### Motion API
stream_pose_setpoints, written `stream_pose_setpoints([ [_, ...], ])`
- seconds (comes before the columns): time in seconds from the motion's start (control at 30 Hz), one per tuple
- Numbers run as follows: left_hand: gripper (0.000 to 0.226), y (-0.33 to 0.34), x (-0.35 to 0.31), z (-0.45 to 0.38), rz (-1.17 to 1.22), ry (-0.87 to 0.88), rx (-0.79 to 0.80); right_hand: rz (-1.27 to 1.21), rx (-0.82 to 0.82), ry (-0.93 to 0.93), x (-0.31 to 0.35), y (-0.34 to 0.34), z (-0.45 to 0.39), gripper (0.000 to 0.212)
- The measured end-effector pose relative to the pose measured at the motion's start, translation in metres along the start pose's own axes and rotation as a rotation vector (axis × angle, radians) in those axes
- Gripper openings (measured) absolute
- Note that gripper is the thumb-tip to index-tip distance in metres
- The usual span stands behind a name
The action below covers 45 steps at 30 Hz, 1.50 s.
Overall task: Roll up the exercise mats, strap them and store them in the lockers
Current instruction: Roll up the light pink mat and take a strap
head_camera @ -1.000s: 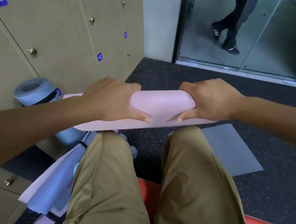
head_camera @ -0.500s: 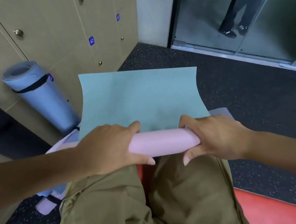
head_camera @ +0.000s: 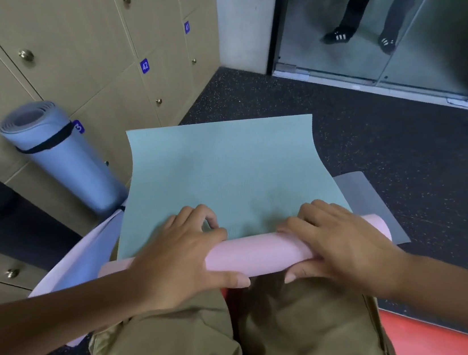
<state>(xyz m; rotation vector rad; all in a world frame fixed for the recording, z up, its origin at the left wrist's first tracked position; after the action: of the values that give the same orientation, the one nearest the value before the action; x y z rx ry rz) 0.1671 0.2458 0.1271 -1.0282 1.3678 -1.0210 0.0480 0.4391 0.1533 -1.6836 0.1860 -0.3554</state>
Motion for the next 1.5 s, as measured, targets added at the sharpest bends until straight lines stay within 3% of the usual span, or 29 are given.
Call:
stream_pose_setpoints([
  [0.1, 0.082, 0.006, 0.009, -0.009, 0.031, -0.039, 0.203, -0.058, -0.018, -0.001, -0.002, 0.007, 0.001, 0.066],
  [0.17, 0.079, 0.007, 0.014, -0.015, 0.076, -0.061, 0.251, -0.083, 0.01, 0.006, -0.007, 0.01, -0.003, 0.062],
  [0.47, 0.068, -0.004, 0.028, -0.032, 0.238, 0.001, 0.048, -0.333, 0.3, 0.111, -0.028, 0.009, -0.031, 0.054],
  [0.63, 0.058, -0.014, 0.038, -0.048, 0.342, 0.037, -0.004, -0.462, 0.395, 0.15, -0.039, 0.011, -0.052, 0.038],
  [0.73, 0.048, -0.02, 0.039, -0.054, 0.471, 0.042, 0.054, -0.638, 0.377, 0.172, -0.043, 0.011, -0.064, 0.032],
  [0.9, 0.039, -0.031, 0.032, -0.046, 0.249, 0.127, -0.085, -0.735, 0.419, 0.2, -0.044, 0.01, -0.078, 0.031],
  [1.1, 0.034, -0.022, 0.02, -0.02, 0.128, -0.007, -0.289, -0.724, 0.463, 0.252, -0.047, 0.02, -0.083, 0.031],
  [1.27, 0.036, -0.022, 0.034, -0.032, 0.238, -0.071, -0.18, -0.432, 0.401, 0.255, -0.047, 0.014, -0.084, 0.046],
  [1.5, 0.028, -0.015, 0.05, -0.064, 0.514, -0.164, -0.008, -0.095, -0.136, 0.25, -0.038, 0.005, -0.066, 0.036],
])
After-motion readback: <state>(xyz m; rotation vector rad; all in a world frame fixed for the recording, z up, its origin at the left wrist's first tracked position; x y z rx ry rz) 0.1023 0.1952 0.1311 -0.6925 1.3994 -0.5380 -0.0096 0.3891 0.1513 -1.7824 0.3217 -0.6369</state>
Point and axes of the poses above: each hand's wrist, its own z-axis away from the middle knuckle, its own y-axis out of the palm, x = y × z, the point moved 6 cm from there along -z, towards the middle knuckle, and after that the axes turned 3 degrees about y, right-handed, at the moved point
